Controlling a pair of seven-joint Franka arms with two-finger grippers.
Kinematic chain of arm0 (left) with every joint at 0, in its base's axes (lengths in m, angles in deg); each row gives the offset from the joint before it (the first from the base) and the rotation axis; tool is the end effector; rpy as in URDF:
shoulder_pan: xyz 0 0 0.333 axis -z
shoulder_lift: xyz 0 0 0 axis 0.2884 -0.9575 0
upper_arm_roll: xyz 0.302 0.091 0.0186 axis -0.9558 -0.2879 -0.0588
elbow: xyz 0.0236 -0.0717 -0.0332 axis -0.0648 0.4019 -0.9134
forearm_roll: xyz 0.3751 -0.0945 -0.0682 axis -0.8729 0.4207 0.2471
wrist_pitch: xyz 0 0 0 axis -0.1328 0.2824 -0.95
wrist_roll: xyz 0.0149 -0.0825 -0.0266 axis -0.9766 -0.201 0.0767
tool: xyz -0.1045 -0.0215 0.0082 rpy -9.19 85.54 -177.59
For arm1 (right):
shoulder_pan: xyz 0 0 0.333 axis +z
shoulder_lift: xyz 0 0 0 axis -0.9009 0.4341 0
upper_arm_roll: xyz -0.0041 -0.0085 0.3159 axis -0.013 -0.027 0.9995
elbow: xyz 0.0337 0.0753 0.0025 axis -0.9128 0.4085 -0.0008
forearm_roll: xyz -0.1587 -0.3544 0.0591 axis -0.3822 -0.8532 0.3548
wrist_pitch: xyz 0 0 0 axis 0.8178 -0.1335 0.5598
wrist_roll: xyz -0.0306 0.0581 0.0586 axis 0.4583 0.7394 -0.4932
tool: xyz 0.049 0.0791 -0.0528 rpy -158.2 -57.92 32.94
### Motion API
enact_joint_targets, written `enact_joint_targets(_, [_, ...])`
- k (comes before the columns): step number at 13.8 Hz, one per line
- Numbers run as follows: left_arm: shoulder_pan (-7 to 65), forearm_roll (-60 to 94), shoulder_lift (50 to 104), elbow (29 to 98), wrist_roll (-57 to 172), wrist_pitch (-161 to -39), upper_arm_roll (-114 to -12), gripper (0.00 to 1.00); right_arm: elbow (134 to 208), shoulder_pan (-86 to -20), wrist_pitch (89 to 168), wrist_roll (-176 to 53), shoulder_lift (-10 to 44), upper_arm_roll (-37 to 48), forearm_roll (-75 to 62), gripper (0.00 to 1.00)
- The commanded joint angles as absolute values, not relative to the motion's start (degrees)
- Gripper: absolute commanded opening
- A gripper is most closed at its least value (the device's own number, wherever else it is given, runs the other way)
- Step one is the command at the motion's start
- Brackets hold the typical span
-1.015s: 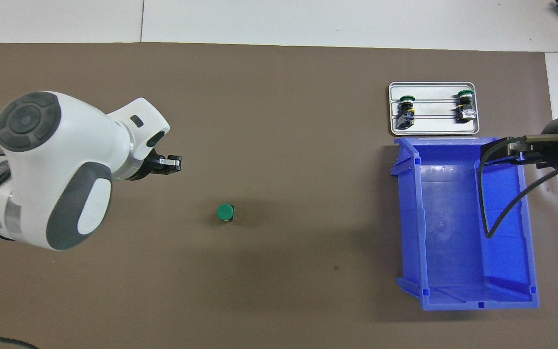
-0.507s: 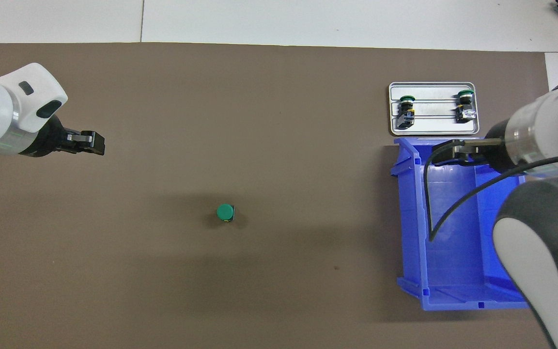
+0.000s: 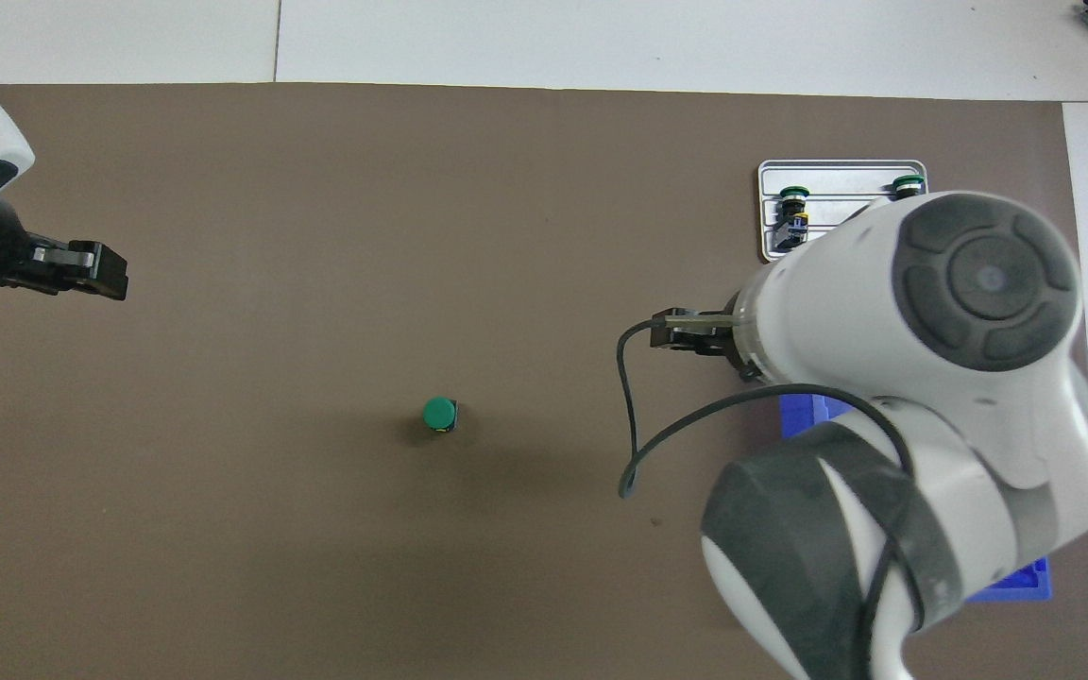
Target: Place and press button with both arms
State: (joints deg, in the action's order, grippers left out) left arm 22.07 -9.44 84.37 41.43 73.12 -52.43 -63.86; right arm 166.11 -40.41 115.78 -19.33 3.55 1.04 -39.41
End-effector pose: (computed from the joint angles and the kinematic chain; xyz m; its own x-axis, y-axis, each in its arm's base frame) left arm 0.5634 -0.0727 0.6270 0.9907 -0.1344 0.0204 -0.1339 -0.9908 -0.0209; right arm 0.5215 0.2557 0.5576 0.9895 -0.1169 0.0850 -0.1170 -0.9931 -0.0035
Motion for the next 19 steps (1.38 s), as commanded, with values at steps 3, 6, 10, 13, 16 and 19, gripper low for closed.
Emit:
enact_joint_targets(3, [21.2,-10.7,85.0,44.1,71.2,-54.4,-63.7,0.83,162.3,-32.4,120.9,-5.9,12.5,0.8,-43.0,0.95])
enact_joint_targets(6, [21.2,-10.6,85.6,45.8,70.9,-55.9,-63.7,1.0,161.2,-29.5,126.6,-2.0,17.1,0.9,-42.8,0.95])
enact_joint_targets(10, [21.2,-10.6,87.4,49.8,70.8,-57.3,-63.7,1.0,159.0,-25.3,129.7,1.1,22.7,0.9,-42.1,0.95])
enact_joint_targets(13, [21.1,-10.5,88.6,52.4,71.2,-60.1,-63.7,1.0,152.5,-20.9,129.6,5.9,31.1,0.8,-43.1,0.95])
enact_joint_targets(16, [21.2,-10.0,89.8,55.5,71.2,-63.4,-63.7,1.0,150.9,-19.6,130.5,6.3,33.9,0.9,-43.2,0.91])
enact_joint_targets(19, [21.1,-7.5,89.9,55.8,71.3,-63.5,-63.7,1.0,151.4,-18.7,134.1,6.0,34.9,0.9,-43.0,0.91])
